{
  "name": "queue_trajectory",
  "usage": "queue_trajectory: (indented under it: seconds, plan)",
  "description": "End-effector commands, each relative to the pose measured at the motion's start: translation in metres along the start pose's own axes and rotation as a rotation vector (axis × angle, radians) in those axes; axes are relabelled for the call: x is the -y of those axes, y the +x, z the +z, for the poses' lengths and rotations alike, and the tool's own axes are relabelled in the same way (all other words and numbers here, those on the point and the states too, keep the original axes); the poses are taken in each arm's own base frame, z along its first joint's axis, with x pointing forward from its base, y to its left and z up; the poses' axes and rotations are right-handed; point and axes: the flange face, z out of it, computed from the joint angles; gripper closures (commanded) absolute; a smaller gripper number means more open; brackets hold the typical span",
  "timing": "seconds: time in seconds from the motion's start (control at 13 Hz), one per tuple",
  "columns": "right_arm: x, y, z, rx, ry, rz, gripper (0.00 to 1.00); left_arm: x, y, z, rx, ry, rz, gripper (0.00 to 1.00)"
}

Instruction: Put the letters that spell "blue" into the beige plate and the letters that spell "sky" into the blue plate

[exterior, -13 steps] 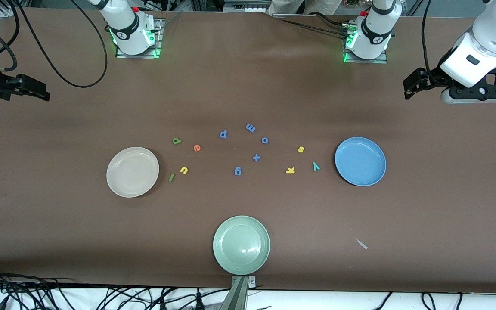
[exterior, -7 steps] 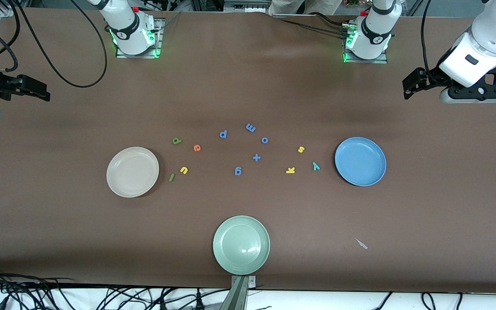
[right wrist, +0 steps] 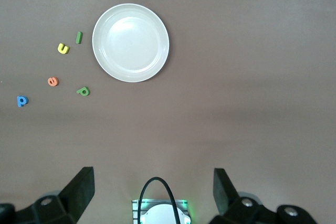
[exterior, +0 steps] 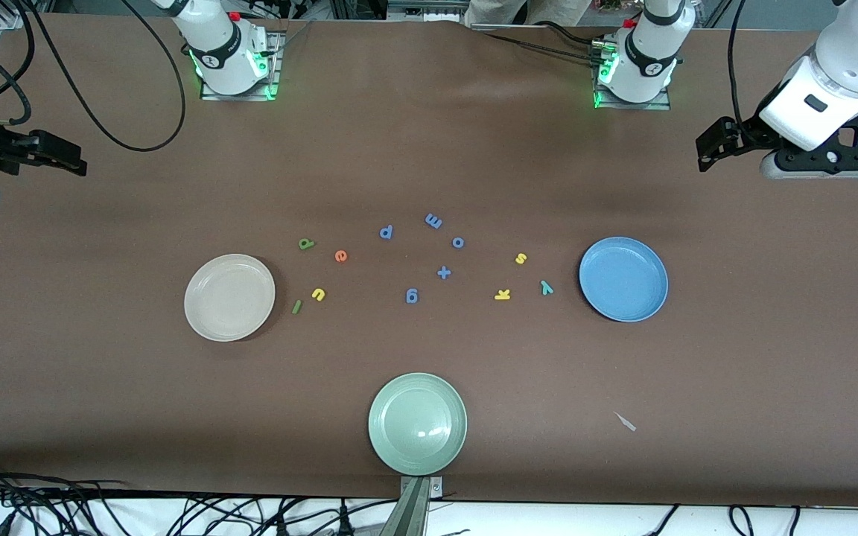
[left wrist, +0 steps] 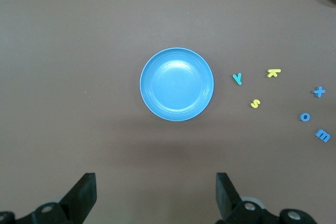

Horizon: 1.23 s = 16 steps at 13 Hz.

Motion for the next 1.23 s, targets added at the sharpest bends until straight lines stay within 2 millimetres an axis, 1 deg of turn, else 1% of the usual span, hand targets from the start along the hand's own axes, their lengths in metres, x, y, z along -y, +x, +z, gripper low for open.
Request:
queue_trajectory:
  seconds: [0.0,0.15,0.38,0.61,0.69,0.77,0.84,0.92,1.0,1.07,1.15]
  plan:
    - [0.000,0.007,0.019,-0.010,0.003,-0.017,0.00,0.000,-0.001,-0.007,0.001,0.019,0.006,0.00]
    - [0.003,0.017,0.047,-0.016,0.009,-0.022,0.00,0.000,-0.001,-0.007,0.001,0.019,0.007,0.00]
    - [0.019,0.031,0.098,-0.038,0.008,-0.038,0.00,0.000,-0.001,-0.007,0.001,0.019,0.007,0.00]
    - [0.042,0.041,0.155,-0.066,0.026,-0.056,0.00,0.001,-0.001,-0.007,0.001,0.019,0.006,0.00]
    - [0.058,0.045,0.168,-0.066,0.028,-0.044,0.00,0.001,-0.001,-0.007,0.001,0.019,0.010,0.00]
    - [0.073,0.050,0.180,-0.056,0.029,-0.007,0.00,-0.001,0.002,0.000,0.014,0.020,0.012,0.00]
    - [0.089,0.054,0.189,-0.057,0.029,0.000,0.00,-0.002,0.007,0.009,0.032,0.021,0.015,0.00]
    - [0.100,0.057,0.199,-0.061,0.029,-0.001,0.00,-0.011,0.020,0.035,0.082,0.027,0.028,0.00]
    - [0.110,0.062,0.211,-0.059,0.029,0.002,0.00,-0.014,0.031,0.062,0.139,0.020,0.033,0.00]
    - [0.122,0.064,0.221,-0.065,0.030,0.012,0.00,-0.026,0.038,0.084,0.179,0.019,0.045,0.00]
    - [0.134,0.065,0.234,-0.064,0.029,0.030,0.00,-0.047,0.045,0.111,0.220,0.025,0.074,0.00]
